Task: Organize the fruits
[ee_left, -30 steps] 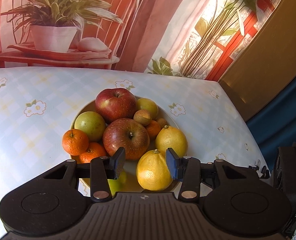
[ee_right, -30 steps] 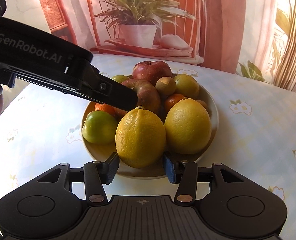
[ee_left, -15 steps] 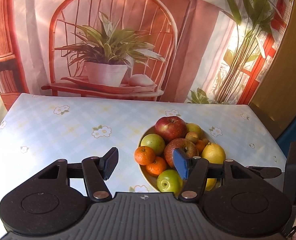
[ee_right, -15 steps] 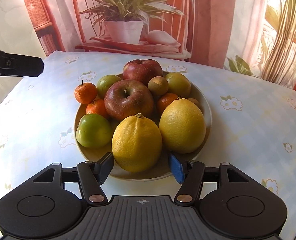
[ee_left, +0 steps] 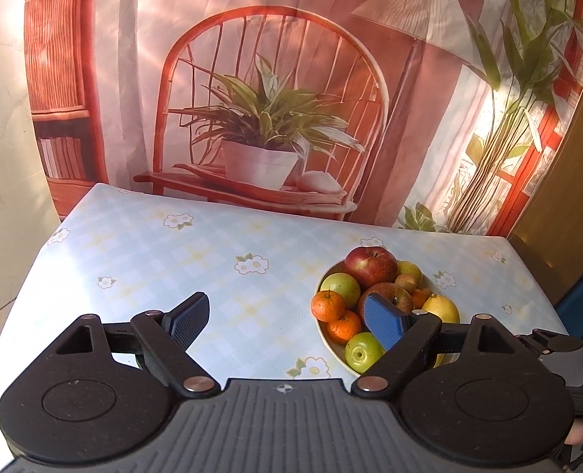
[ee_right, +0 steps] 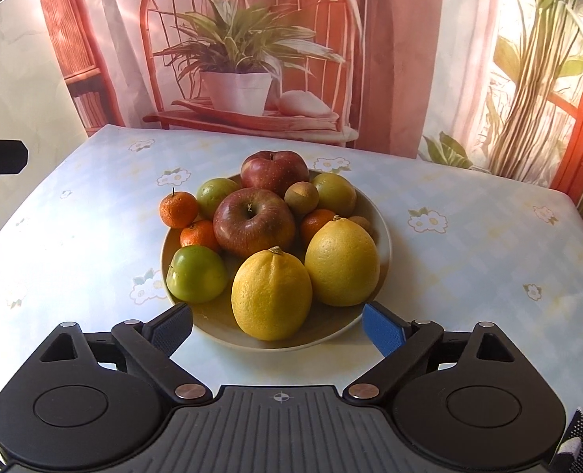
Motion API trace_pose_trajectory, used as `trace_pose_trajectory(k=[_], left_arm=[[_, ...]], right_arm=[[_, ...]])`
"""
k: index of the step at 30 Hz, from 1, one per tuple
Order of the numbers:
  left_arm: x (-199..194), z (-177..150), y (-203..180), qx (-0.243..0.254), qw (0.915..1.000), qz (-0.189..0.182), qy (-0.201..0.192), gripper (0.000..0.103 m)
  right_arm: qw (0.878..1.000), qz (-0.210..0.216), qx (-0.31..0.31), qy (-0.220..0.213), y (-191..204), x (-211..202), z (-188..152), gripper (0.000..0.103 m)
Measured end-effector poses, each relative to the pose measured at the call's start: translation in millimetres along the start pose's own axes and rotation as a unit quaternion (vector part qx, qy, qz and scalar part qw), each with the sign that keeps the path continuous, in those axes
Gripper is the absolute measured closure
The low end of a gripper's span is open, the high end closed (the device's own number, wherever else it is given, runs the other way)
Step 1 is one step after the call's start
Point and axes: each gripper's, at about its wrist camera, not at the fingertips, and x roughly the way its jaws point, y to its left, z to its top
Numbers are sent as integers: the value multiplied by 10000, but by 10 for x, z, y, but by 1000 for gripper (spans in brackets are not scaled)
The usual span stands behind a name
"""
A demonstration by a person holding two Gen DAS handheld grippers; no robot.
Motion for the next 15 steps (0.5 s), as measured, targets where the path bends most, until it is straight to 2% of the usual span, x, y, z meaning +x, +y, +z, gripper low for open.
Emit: trace_pose_trajectory(k=[3, 5, 15], left_arm=[[-123, -33, 8, 63, 9999, 65, -77, 15], [-210, -55, 12, 82, 9998, 87, -137, 13], [-703, -188, -136, 79, 9991, -35, -425, 10]], right_arm=[[9998, -111, 63, -133, -21, -145, 3, 0], [9994, -230, 91, -260, -29, -273, 1, 0], [9943, -36, 325, -1011, -10, -1088, 11, 0]])
